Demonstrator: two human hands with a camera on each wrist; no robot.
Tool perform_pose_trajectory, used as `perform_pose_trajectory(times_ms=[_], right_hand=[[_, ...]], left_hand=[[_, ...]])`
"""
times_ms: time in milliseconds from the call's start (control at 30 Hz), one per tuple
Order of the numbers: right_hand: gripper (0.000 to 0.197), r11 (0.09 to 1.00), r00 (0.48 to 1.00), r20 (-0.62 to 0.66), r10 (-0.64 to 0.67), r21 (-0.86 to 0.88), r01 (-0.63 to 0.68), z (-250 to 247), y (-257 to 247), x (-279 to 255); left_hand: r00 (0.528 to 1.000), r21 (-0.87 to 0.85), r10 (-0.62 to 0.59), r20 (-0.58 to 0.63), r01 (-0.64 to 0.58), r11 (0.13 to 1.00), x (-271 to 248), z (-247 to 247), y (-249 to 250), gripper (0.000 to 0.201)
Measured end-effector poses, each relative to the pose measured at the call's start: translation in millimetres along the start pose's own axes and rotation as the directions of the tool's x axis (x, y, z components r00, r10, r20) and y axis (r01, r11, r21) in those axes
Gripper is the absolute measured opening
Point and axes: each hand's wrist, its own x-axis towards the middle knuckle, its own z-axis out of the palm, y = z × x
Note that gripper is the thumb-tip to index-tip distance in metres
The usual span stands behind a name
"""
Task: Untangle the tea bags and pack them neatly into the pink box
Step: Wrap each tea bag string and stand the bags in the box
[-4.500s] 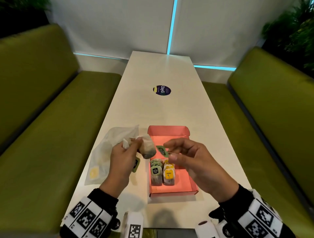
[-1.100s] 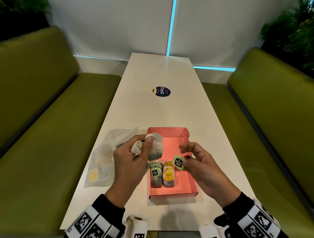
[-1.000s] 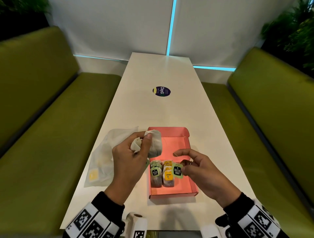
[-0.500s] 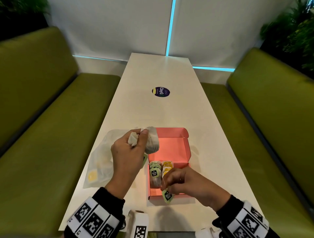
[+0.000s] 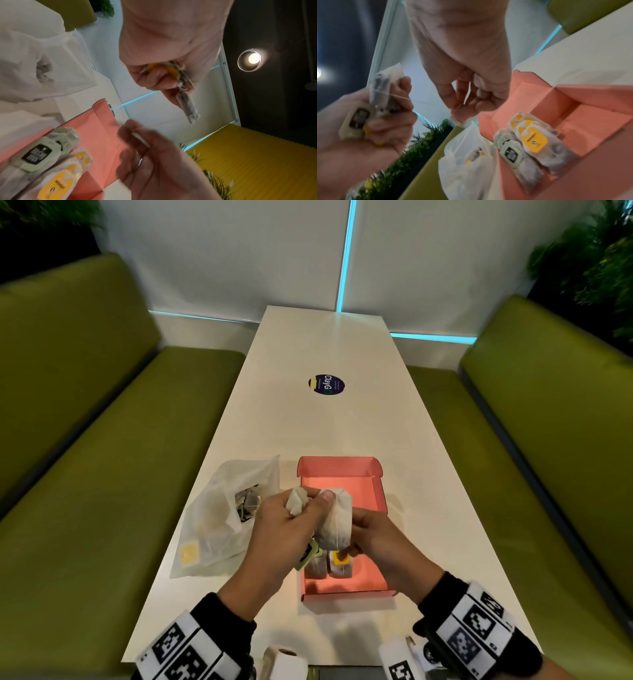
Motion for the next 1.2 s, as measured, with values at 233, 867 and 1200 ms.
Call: perform_pose_trajectory(times_ms=[233,867,1200], right_hand=[[0.022,0.923,0.953,-0.219,-0.209,0.277,0.267,-5,-23,2],[0.021,0.939,0.938,0.051,-0.343,-0.016,0.344,-19,-18,-23],[0.014,0.947,0.954,-0.024,-0.299,0.117,0.300,-8,-19,-29]], left_hand=[[0.995,0.097,-0.093,0.045,0.088,0.991,-4,1,-10,0.020],[0.981,0.049,-0.181,0.075,0.178,0.983,-1,-4,-7,0.025],[0.995,0.174,-0.086,0.048,0.077,0.982,0,-5,-12,0.025]])
